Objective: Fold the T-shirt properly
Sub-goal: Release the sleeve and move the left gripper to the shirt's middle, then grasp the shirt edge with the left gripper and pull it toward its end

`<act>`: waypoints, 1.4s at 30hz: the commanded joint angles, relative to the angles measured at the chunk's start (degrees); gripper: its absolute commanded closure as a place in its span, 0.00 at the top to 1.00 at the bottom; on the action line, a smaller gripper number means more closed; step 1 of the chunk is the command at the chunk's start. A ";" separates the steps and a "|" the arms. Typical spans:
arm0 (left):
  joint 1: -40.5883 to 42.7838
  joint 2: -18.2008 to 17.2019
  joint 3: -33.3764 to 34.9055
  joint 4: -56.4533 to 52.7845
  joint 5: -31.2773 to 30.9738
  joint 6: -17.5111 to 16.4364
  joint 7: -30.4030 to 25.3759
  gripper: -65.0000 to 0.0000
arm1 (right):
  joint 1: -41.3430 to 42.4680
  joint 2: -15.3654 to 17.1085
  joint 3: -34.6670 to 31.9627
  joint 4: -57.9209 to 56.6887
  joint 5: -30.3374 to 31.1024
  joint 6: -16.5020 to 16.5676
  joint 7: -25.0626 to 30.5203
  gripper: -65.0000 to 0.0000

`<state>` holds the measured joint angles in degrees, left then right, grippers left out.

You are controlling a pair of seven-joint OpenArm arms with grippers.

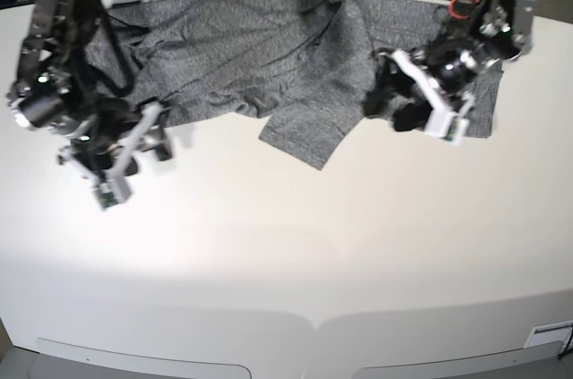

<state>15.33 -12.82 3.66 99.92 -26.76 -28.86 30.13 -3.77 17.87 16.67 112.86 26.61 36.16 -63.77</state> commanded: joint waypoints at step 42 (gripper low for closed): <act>-18.99 13.29 18.99 -31.39 23.85 18.16 -4.02 0.00 | 0.74 5.14 9.84 -16.57 4.02 -0.13 -0.74 0.52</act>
<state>-3.99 0.34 22.55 69.19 -3.33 -10.55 21.12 -3.81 22.06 26.22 95.37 30.17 35.99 -65.01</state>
